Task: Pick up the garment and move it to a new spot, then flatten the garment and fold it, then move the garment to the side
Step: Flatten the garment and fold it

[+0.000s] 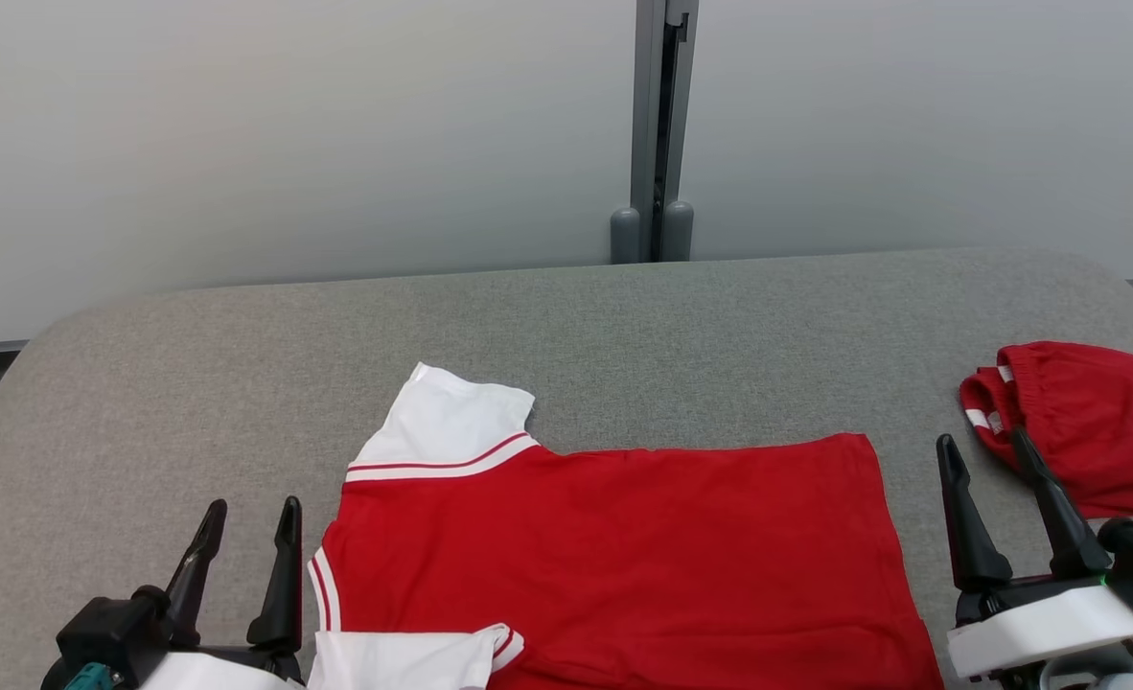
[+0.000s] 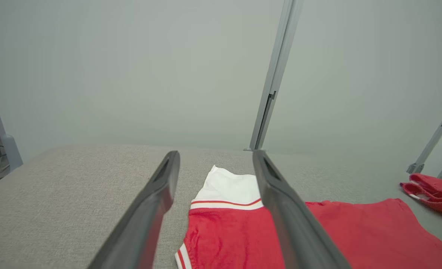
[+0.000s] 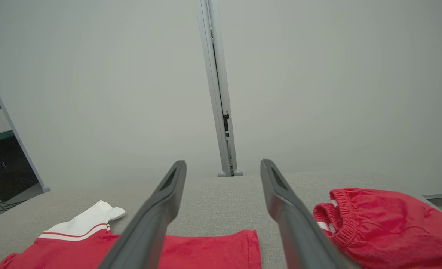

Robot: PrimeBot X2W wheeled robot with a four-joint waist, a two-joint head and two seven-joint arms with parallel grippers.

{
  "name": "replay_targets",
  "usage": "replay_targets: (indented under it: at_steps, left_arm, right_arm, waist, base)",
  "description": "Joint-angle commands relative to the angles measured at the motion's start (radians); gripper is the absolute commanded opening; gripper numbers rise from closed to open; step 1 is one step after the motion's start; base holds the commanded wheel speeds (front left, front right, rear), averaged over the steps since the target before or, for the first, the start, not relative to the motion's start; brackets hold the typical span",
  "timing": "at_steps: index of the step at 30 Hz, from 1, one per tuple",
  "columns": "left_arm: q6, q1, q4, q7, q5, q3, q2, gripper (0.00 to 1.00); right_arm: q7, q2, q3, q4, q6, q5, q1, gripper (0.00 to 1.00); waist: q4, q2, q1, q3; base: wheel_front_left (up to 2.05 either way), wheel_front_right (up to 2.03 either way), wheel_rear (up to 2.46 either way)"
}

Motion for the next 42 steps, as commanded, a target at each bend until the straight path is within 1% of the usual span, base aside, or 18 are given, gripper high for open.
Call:
replay_targets:
  at_steps: [1, 7, 13, 18, 22, 28, 29, 31, 35, 39, 42]
  left_arm:
    - [-0.006, -0.01, 0.007, -0.007, 0.005, 0.002, 0.001, 1.0]
    - [-0.019, -0.029, 0.031, -0.02, 0.018, 0.004, -0.003, 1.0]
    - [-0.028, -0.055, 0.047, -0.015, 0.027, 0.004, 0.011, 1.0]
    - [-0.046, -0.118, 0.094, 0.051, 0.03, -0.014, 0.039, 1.0]
    - [-0.075, -0.21, 0.143, 0.107, 0.02, -0.024, 0.062, 1.0]
    - [-0.128, -0.383, 0.231, 0.187, 0.012, -0.042, 0.099, 1.0]
    - [-0.128, -0.383, 0.231, 0.187, 0.012, -0.042, 0.099, 1.0]
    - [-0.146, -0.444, 0.263, 0.222, 0.005, -0.058, 0.111, 1.0]
    - [-0.174, -0.574, 0.336, 0.299, -0.015, -0.099, 0.136, 1.0]
    - [-0.184, -0.693, 0.406, 0.37, -0.046, -0.155, 0.164, 1.0]
    - [-0.185, -0.763, 0.431, 0.42, -0.104, -0.232, 0.193, 1.0]
  right_arm:
    - [-0.008, -0.002, -0.003, 0.002, 0.0, -0.01, 0.006, 1.0]
    - [-0.016, 0.0, -0.006, 0.019, 0.0, -0.01, 0.001, 1.0]
    - [-0.014, -0.01, 0.011, 0.046, 0.0, 0.006, -0.037, 1.0]
    - [0.007, -0.028, 0.052, 0.147, 0.0, 0.034, -0.118, 1.0]
    - [0.019, -0.037, 0.092, 0.251, 0.0, 0.068, -0.217, 1.0]
    - [0.051, -0.024, 0.155, 0.425, 0.0, 0.108, -0.382, 1.0]
    - [0.051, -0.024, 0.155, 0.425, 0.0, 0.108, -0.382, 1.0]
    - [0.068, -0.017, 0.177, 0.481, 0.0, 0.122, -0.435, 1.0]
    - [0.104, 0.0, 0.216, 0.584, 0.0, 0.135, -0.537, 1.0]
    - [0.133, 0.027, 0.26, 0.653, 0.0, 0.158, -0.617, 1.0]
    - [0.15, 0.046, 0.29, 0.694, 0.0, 0.177, -0.666, 1.0]
  waist:
    - [0.001, 0.0, 0.0, 0.0]
    - [0.0, 0.0, 0.0, 0.001]
    - [-0.012, 0.0, 0.0, 0.015]
    - [-0.025, 0.0, 0.0, 0.051]
    - [-0.04, 0.0, 0.0, 0.109]
    - [-0.062, 0.0, 0.0, 0.223]
    - [-0.062, 0.0, 0.0, 0.223]
    - [-0.069, 0.0, 0.0, 0.26]
    - [-0.087, 0.0, 0.0, 0.33]
    - [-0.109, 0.0, 0.0, 0.387]
    - [-0.132, 0.0, 0.0, 0.421]
  base:
    - [0.0, 0.0, 0.0]
    - [0.0, 0.0, 0.0]
    - [0.0, 0.0, 0.0]
    - [0.0, 0.0, 0.0]
    - [0.0, 0.0, 0.0]
    - [0.0, 0.0, 0.0]
    - [0.0, 0.0, 0.0]
    - [0.0, 0.0, 0.0]
    - [0.0, 0.0, 0.0]
    - [0.0, 0.0, 0.0]
    - [0.0, 0.0, 0.0]
